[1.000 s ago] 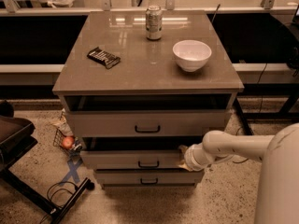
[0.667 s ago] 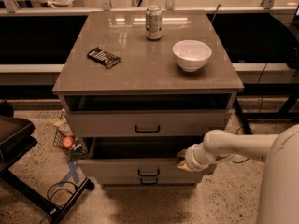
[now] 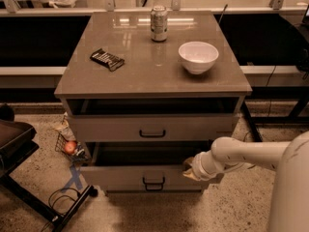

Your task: Open middle drawer

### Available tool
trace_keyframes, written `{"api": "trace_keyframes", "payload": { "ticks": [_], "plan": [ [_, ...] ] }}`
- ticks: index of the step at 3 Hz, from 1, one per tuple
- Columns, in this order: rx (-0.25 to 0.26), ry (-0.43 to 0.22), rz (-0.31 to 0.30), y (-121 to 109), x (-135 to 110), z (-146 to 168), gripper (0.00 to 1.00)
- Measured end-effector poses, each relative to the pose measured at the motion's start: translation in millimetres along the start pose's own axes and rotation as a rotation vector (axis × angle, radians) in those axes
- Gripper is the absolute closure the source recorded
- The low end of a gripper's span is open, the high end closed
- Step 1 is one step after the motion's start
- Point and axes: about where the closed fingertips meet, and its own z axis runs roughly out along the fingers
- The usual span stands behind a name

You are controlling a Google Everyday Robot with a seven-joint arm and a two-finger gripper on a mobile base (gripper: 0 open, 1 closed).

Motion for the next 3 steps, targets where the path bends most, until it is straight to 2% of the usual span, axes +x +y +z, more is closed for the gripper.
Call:
{"api": "trace_keyframes", "payload": {
  "ticks": [3],
  "plan": [
    [0.0,0.0,0.0,-0.7,-4.1,-7.9,1.0]
  ]
}}
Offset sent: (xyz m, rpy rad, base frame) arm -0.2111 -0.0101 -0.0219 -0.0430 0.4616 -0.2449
